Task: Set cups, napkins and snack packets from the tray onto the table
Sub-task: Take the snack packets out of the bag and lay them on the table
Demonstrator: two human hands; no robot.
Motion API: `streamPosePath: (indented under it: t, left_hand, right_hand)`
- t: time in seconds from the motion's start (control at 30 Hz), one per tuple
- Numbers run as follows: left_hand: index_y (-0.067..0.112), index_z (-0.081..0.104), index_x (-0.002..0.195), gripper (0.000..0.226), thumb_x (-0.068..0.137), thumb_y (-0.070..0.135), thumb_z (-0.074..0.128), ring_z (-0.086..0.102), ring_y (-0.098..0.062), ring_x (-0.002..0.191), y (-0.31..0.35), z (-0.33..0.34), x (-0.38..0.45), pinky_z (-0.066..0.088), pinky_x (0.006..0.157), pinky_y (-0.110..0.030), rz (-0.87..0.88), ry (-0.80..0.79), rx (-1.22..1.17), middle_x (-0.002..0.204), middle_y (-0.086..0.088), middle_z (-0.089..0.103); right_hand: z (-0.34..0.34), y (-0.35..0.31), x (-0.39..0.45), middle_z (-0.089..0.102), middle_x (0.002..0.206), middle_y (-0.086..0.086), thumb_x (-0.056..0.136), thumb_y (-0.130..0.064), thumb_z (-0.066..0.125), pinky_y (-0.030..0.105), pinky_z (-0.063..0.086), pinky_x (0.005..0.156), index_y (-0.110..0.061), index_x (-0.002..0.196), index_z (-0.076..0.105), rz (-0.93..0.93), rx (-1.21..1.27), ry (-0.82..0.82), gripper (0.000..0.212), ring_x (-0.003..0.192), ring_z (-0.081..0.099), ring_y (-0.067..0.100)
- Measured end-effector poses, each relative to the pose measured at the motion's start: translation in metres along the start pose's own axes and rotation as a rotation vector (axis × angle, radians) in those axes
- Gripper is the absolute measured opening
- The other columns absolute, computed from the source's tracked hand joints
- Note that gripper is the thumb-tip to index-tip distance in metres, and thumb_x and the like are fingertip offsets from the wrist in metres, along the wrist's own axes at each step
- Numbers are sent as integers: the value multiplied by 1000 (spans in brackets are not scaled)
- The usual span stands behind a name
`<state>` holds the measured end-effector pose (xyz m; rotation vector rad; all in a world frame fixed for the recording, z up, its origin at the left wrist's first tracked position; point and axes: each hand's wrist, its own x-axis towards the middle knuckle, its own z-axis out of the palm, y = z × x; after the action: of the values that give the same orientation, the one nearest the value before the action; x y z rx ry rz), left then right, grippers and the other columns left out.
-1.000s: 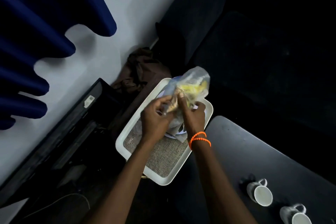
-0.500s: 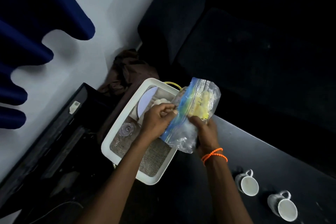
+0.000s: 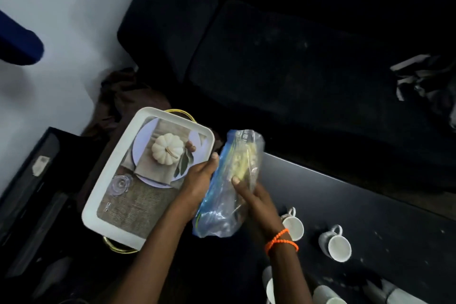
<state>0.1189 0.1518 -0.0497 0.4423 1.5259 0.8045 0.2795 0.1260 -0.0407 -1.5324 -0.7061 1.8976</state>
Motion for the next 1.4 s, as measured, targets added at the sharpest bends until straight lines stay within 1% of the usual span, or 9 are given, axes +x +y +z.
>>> streamPosePath:
  t: [0.07, 0.2, 0.4, 0.57, 0.73, 0.87, 1.03, 1.27, 1.4]
  left_hand:
    - [26, 83, 102, 40, 100, 54, 56, 79, -18, 84, -2, -2, 1, 61, 67, -28, -26, -36, 8, 95, 0, 83]
    - [26, 83, 103, 35, 100, 51, 58, 63, -9, 63, -6, 6, -3, 46, 54, -19, -44, -141, 51, 82, 2, 76]
    - [26, 82, 97, 13, 88, 34, 77, 71, -14, 87, -19, 41, -19, 58, 79, -32, 35, -276, 146, 96, -7, 81]
    - [21, 82, 90, 8, 92, 25, 75, 69, -10, 72, -36, 51, -26, 56, 66, -26, 163, -108, 150, 77, 3, 78]
    - [33, 76, 91, 39, 83, 70, 67, 67, -7, 74, -42, 43, -34, 55, 70, -30, 297, -8, 133, 79, 6, 76]
    - [38, 71, 102, 50, 69, 74, 80, 72, -10, 87, -47, 33, -40, 58, 75, -24, 369, -27, 189, 95, 7, 77]
    - [42, 65, 108, 54, 64, 59, 91, 62, -2, 74, -41, 22, -40, 54, 68, -16, 371, -65, 291, 83, 13, 67]
    - [20, 78, 95, 4, 92, 18, 77, 69, -8, 67, -27, 8, -39, 57, 64, -24, 343, 45, 243, 77, -2, 76]
    - [21, 73, 95, 33, 91, 53, 68, 64, -5, 72, -26, 14, -48, 56, 70, -27, 299, 74, 198, 81, -2, 73]
  right_hand:
    - [4, 7, 4, 74, 123, 3, 92, -48, 69, 37, 55, 98, -17, 129, 65, 6, 21, -38, 49, 115, 70, 21]
    - [2, 13, 8, 70, 128, 8, 96, -60, 54, 50, 50, 105, -18, 134, 61, -99, 37, 66, 57, 121, 66, 28]
    - [-4, 22, -5, 72, 122, 11, 92, -52, 68, 45, 55, 99, -15, 126, 65, -173, 83, 136, 51, 118, 68, 28]
    - [-7, 23, -10, 75, 112, 17, 92, -40, 72, 31, 58, 83, -11, 117, 70, -173, 185, 154, 39, 107, 72, 29]
    - [-1, 18, -14, 71, 116, 28, 97, -27, 65, 51, 55, 98, 0, 113, 72, -91, 419, 171, 33, 112, 67, 44]
    - [5, 10, -14, 71, 105, 34, 79, -18, 80, 55, 55, 93, 6, 99, 76, -78, 415, 241, 31, 96, 68, 42]
    - [4, 3, -13, 71, 93, 33, 86, -50, 75, 51, 58, 83, 9, 83, 71, -18, 371, 258, 59, 86, 70, 42]
    - [1, 7, -15, 65, 109, 42, 97, -35, 66, 77, 43, 95, 6, 105, 73, -71, 269, 116, 42, 105, 65, 55]
    - [6, 3, -14, 64, 125, 35, 98, -23, 65, 65, 46, 105, 2, 117, 71, 9, 392, 28, 31, 121, 58, 52]
